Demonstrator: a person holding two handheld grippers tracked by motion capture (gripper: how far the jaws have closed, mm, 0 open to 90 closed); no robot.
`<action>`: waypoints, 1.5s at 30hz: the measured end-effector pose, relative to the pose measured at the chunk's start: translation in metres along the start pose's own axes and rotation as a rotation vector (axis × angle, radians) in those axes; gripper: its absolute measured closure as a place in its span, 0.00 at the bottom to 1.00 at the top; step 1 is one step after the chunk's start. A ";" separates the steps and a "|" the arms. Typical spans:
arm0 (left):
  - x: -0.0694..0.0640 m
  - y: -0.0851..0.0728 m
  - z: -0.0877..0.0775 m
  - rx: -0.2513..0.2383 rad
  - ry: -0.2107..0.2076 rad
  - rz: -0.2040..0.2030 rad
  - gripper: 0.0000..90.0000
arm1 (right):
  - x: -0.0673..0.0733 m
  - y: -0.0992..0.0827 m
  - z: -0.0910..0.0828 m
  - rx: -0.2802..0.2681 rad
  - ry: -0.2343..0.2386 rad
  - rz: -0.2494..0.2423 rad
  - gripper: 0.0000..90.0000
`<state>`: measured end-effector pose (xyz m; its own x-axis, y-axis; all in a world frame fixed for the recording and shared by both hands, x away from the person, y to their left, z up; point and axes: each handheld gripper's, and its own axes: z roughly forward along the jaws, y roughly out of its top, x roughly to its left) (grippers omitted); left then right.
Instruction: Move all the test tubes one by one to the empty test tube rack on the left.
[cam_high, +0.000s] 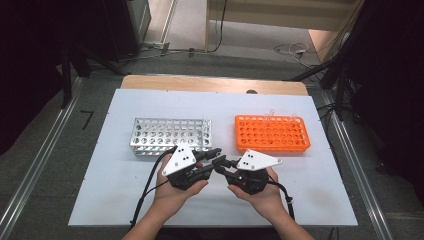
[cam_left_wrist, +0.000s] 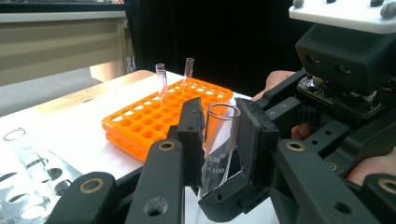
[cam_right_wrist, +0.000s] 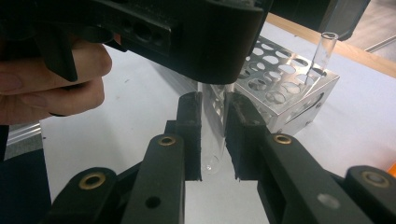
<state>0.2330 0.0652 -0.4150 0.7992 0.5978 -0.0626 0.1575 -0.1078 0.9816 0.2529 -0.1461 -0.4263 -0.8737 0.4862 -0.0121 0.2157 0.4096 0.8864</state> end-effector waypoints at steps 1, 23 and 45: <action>0.000 0.000 0.000 0.001 0.001 0.002 0.82 | 0.000 0.000 0.000 0.001 0.001 -0.001 0.83; 0.001 0.001 -0.003 -0.018 -0.001 0.012 0.84 | 0.000 0.000 0.000 -0.006 0.014 -0.001 0.83; 0.009 0.004 -0.008 -0.036 0.022 0.002 0.84 | -0.003 -0.001 -0.003 -0.053 0.035 0.024 0.36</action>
<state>0.2363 0.0766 -0.4104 0.7866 0.6147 -0.0575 0.1349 -0.0802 0.9876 0.2542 -0.1508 -0.4255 -0.8835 0.4678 0.0246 0.2139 0.3561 0.9097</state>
